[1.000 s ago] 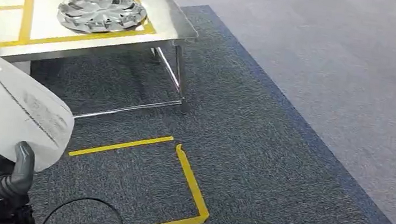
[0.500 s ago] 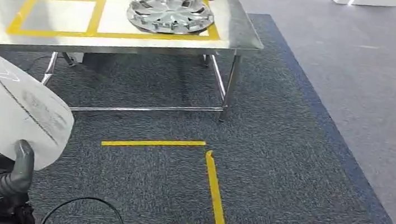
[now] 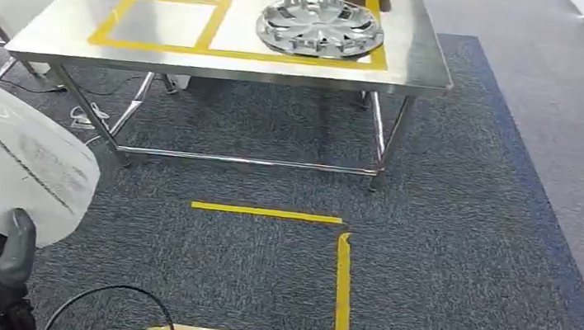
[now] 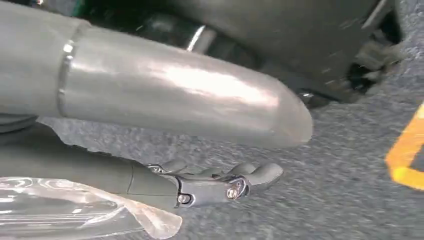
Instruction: Take the parts from the cabinet and place them on the table.
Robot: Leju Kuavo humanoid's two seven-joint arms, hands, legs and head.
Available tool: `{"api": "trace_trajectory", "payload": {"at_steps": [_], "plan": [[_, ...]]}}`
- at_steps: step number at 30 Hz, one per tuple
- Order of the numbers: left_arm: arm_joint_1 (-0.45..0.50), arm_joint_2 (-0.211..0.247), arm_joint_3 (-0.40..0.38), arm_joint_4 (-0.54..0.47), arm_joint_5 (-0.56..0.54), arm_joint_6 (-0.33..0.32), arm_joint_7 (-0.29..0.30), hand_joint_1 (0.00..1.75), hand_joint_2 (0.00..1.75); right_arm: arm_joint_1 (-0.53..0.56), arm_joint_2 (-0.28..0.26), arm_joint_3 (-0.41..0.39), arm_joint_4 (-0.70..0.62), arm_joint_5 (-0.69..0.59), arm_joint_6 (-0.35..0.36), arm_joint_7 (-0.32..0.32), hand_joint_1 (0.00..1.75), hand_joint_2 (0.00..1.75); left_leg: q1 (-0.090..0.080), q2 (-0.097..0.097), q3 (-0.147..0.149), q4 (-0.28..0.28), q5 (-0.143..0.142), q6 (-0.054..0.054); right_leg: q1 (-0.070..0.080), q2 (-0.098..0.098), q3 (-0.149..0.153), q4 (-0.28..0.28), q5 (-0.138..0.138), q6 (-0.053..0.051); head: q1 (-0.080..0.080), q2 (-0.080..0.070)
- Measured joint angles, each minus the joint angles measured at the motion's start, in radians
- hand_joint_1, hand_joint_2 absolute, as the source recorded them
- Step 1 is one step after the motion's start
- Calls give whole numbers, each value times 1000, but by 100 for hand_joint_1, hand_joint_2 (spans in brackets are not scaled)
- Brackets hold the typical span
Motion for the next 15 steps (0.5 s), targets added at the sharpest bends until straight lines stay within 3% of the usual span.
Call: {"api": "trace_trajectory", "payload": {"at_steps": [1,3,5,6,7,8,10,11,12,13,15], "plan": [[-3,2,0,-2,-9,-15,-5,175,175,-2,3,0,1,2,-2,0,0,0,-15,57,14,-28,-19,7,6,-10,-4,0,-6,7,1,0],[-3,3,0,-8,-27,-31,-13,175,175,-4,7,2,1,3,-6,5,0,0,-17,35,12,-35,-21,18,9,-32,0,-2,-15,17,3,0],[0,5,0,-10,-36,-40,-16,175,175,-7,9,2,1,0,-6,10,0,0,-15,8,14,-41,-19,31,10,-58,22,-12,-19,28,0,0],[1,5,0,-14,-37,-47,-18,175,175,-11,9,2,1,0,-5,20,0,0,-7,1,19,-50,-14,38,6,-30,18,-5,-30,35,2,0],[-2,6,0,-18,-38,-52,-21,175,175,-13,10,2,1,-1,-6,29,0,0,-5,-6,20,-52,-13,42,5,26,5,27,-52,38,7,0],[-7,6,0,-18,-37,-56,-21,175,175,-14,10,3,2,-4,-6,39,0,0,-5,-14,18,-52,-13,47,4,57,-29,93,-87,38,10,0],[-9,5,0,-18,-35,-63,-21,175,175,-14,10,2,2,-14,-5,59,0,0,-6,-29,19,-51,-17,51,5,78,-124,258,-146,39,11,0],[-9,5,0,-18,-35,-65,-21,175,175,-12,9,2,2,-16,-3,64,0,0,-6,-36,20,-51,-18,52,6,80,-157,301,-146,39,12,0],[-9,5,0,-18,-35,-66,-21,175,175,-11,9,2,2,-19,-2,68,0,0,-6,-43,23,-51,-21,51,6,80,-165,290,-118,38,11,0],[-10,5,0,-18,-35,-66,-21,175,175,-12,9,1,2,-19,0,69,0,0,-6,-49,28,-51,-30,49,6,80,-153,240,-72,38,12,0],[-10,6,1,-18,-27,-67,-21,175,175,-12,9,0,2,-25,5,71,0,0,-4,-55,44,-48,-43,42,4,80,-86,73,35,35,12,0]]}}
